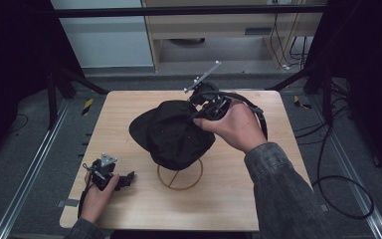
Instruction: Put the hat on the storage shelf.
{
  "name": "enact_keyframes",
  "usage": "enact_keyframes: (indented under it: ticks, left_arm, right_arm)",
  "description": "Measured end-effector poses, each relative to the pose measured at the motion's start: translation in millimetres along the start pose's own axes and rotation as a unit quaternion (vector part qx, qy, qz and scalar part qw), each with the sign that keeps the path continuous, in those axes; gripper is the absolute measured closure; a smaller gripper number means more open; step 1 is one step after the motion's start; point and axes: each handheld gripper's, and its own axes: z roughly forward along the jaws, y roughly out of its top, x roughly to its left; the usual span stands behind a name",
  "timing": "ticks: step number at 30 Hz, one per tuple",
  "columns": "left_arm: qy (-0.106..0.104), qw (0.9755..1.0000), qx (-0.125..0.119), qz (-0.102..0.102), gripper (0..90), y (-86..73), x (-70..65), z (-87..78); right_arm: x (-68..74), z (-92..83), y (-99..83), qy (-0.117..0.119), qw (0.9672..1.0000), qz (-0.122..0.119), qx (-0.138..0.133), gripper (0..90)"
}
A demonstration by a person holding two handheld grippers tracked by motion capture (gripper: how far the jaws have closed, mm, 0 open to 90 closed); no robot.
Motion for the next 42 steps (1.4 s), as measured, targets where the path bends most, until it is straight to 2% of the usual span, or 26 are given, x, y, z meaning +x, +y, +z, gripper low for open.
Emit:
enact_keyframes:
  ticks: [3,11,42]
  left_arm:
    - [0.0,1.0,-0.001,-0.001,0.0,0.0,-0.1,0.1]
    - [0.0,1.0,0.0,0.0,0.0,0.0,0.0,0.1]
    - [0.0,1.0,0.0,0.0,0.0,0.0,0.0,0.1]
  right_arm:
    - [1.1,5.0,-2.2,0.001,1.0,-0.005,0.008,84.8]
    - [-0.2,14.5,-8.1,0.004,0.9999,0.0,0.016,84.5]
    - [2.5,17.4,-6.2,-0.007,0.9999,-0.006,0.013,78.8]
